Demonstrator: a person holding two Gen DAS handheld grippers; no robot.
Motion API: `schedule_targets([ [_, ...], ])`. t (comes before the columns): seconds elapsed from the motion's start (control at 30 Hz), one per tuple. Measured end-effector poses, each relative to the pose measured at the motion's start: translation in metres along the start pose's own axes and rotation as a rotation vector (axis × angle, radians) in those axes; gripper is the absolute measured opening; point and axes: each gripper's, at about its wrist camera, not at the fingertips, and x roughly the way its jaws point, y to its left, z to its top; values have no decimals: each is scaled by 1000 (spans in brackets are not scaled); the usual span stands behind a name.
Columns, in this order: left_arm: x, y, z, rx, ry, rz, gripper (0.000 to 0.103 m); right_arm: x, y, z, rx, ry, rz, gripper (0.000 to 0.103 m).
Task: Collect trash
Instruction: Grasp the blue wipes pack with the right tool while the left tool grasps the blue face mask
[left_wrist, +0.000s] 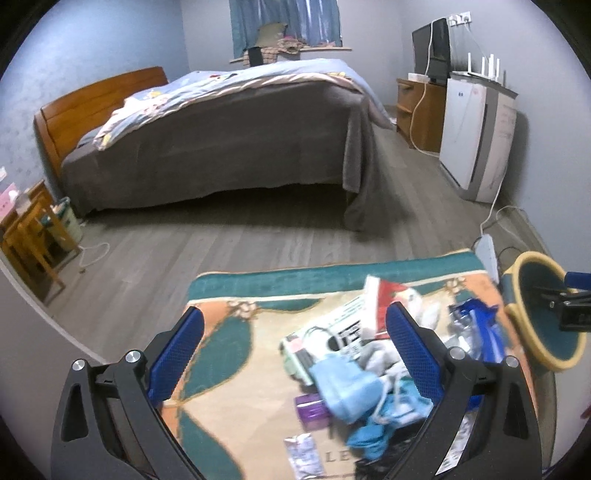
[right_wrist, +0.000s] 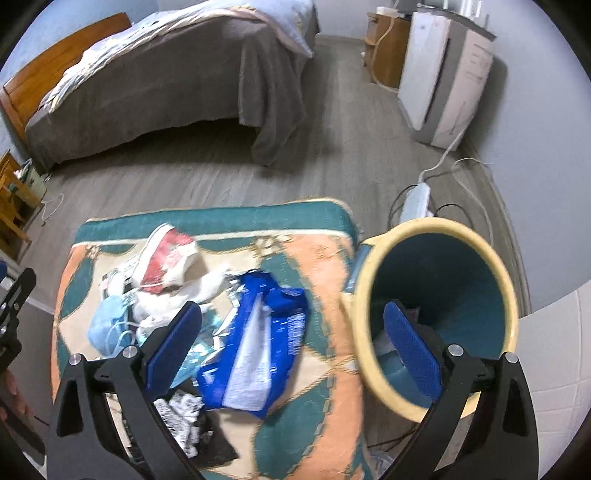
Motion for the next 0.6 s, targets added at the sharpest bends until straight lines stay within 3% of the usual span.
schedule_targets([
  [0.4,27,35,-32,-56,113,-41,98,18,37,-8,-37,34,77,97],
  [0.6,46,21,-48,2,174,-47,98,42,41,-14,-40,99,39,97],
])
